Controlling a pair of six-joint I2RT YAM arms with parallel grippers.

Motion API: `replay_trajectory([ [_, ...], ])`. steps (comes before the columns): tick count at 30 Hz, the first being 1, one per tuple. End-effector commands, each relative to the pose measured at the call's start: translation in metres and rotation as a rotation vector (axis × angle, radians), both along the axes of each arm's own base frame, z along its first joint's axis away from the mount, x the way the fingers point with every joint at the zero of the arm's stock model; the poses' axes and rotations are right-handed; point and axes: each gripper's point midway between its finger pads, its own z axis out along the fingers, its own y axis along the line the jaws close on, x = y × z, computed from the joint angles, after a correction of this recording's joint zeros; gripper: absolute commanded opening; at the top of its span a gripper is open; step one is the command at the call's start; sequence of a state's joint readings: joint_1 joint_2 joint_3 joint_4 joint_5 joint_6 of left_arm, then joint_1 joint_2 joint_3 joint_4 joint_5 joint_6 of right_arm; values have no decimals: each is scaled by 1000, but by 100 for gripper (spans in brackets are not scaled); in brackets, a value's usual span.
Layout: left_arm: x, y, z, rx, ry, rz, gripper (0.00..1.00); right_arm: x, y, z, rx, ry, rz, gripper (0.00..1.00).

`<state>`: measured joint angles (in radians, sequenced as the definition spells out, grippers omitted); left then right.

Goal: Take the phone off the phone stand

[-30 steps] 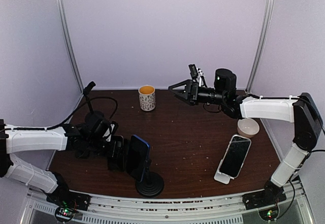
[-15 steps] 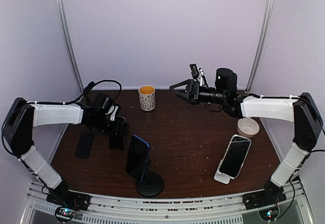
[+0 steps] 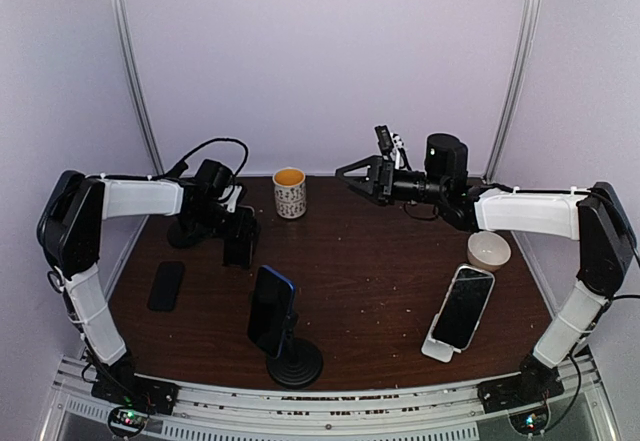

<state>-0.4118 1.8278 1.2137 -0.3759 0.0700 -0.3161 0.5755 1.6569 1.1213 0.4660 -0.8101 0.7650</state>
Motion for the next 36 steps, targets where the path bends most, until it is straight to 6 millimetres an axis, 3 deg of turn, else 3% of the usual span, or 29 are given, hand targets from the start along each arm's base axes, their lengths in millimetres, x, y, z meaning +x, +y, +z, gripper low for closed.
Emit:
replay_trajectory([
  [1, 28, -10, 12, -10, -72, -41, 69, 3, 0, 11, 16, -33, 7, 100],
  [9, 49, -4, 21, 33, -90, -24, 70, 3, -3, 12, 10, -39, 3, 100],
  [26, 44, -8, 27, 13, -106, 9, 97, 3, -3, 9, 0, -31, -3, 100],
  [32, 47, -10, 22, 2, -104, 47, 92, 3, -4, 9, -2, -25, -10, 100],
  [36, 49, -10, 20, 6, -101, 65, 83, 3, -5, 9, -4, -25, -14, 100],
])
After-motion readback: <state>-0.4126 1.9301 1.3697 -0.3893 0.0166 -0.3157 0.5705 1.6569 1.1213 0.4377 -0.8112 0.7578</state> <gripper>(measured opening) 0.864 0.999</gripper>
